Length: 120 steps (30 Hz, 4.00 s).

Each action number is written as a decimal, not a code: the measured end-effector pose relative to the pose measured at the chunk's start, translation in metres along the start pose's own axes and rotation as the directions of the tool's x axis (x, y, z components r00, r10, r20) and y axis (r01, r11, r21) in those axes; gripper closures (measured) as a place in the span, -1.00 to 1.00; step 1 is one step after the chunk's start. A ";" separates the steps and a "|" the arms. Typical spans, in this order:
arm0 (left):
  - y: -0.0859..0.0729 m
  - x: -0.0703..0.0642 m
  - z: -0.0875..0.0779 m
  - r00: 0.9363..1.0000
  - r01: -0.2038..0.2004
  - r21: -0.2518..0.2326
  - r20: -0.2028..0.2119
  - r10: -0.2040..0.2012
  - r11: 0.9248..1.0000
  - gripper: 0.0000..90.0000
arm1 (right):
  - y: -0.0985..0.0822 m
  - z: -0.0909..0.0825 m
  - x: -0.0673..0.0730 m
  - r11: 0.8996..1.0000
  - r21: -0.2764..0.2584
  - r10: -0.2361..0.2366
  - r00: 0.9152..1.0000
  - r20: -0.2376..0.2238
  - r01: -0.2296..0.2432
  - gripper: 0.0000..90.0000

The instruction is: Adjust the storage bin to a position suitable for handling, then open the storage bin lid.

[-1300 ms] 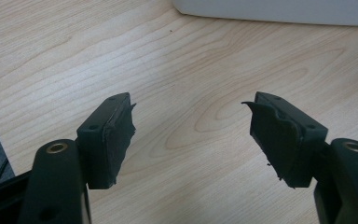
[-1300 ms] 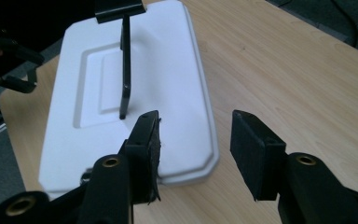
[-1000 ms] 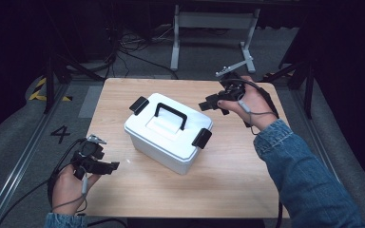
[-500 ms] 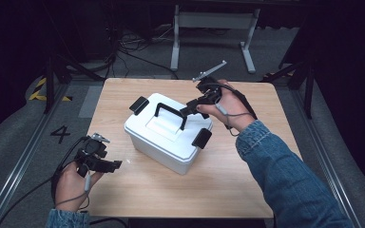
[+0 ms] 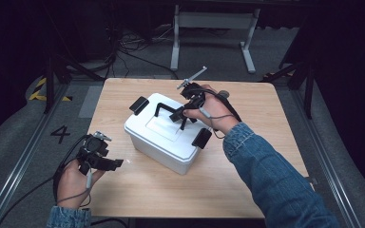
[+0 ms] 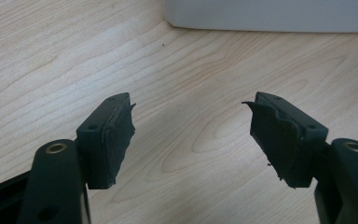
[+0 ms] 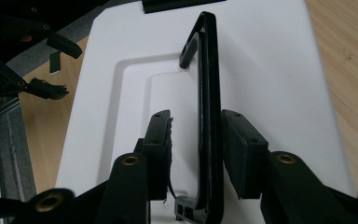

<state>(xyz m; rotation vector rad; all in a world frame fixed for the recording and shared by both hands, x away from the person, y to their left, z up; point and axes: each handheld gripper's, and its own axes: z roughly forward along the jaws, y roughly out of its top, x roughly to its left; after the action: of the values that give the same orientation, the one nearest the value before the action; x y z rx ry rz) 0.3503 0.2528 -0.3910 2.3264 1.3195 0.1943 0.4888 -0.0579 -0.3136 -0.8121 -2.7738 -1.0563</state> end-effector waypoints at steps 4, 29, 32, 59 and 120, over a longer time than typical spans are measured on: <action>0.000 0.000 0.000 1.000 -0.005 -0.003 -0.002 0.005 1.000 -0.33 | 0.002 0.005 -0.001 1.000 0.018 0.012 1.000 -0.014 -0.011 0.65; 0.005 -0.002 0.004 1.000 -0.020 0.016 0.002 0.020 1.000 -0.33 | 0.008 -0.005 0.007 0.998 -0.028 0.058 0.998 -0.010 -0.058 0.89; 0.004 -0.001 0.004 1.000 -0.022 0.019 -0.001 0.022 1.000 -0.33 | 0.010 -0.009 0.008 0.998 -0.036 0.046 0.999 0.001 -0.046 0.89; 0.007 -0.002 0.011 1.000 -0.029 0.039 0.002 0.029 0.999 -0.33 | -0.007 -0.113 -0.015 0.981 -0.176 0.103 0.989 0.103 -0.084 0.89; 0.005 0.005 0.019 1.000 -0.008 0.068 0.010 0.008 0.998 -0.34 | -0.181 -0.158 -0.128 0.877 -0.276 0.464 0.839 0.283 -0.392 0.89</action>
<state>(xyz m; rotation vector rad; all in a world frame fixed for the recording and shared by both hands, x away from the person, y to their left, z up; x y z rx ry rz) 0.3633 0.2483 -0.4058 2.3861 1.3315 0.1419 0.4891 -0.3290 -0.3323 -1.7060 -2.5413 -1.2154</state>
